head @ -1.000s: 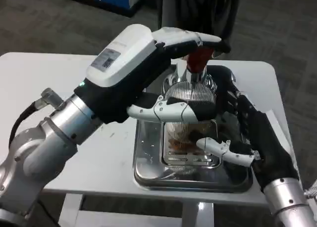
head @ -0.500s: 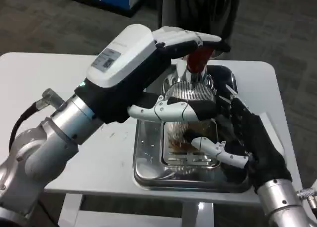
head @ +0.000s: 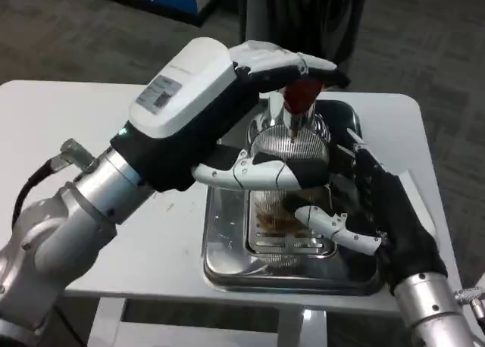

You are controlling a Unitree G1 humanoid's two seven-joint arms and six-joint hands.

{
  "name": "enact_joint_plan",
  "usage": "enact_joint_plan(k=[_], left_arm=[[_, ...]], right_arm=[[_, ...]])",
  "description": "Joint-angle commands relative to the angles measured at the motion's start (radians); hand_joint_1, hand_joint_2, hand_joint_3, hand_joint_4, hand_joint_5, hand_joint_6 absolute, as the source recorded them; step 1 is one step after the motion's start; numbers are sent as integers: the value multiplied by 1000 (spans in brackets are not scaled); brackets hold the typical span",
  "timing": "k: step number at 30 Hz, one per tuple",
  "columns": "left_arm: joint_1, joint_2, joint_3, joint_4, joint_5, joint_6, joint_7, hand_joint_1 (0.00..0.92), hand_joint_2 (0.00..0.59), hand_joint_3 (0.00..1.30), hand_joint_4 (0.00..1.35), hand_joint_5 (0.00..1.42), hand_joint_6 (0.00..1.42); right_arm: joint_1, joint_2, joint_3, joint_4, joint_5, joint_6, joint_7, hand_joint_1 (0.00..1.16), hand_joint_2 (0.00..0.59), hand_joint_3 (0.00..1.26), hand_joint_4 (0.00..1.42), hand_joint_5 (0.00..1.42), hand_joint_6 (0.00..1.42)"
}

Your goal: Grasp the cup under the faucet to collect the drink, then remove the cup.

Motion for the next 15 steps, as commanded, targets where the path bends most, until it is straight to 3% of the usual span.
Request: enact_joint_plan(k=[1,15], left_arm=[[64,44,-29,45,70,10,-38,0,123,478,414,403,312],[52,51,-45,92,91,-10,-10,0,124,492,417,418,315]], right_arm=[[-5,6,-6,13,5,-17,-10,815,163,124,195,209,230],[-3,12,-6,16,8,-16,-8,802,168,122,192,209,230]])
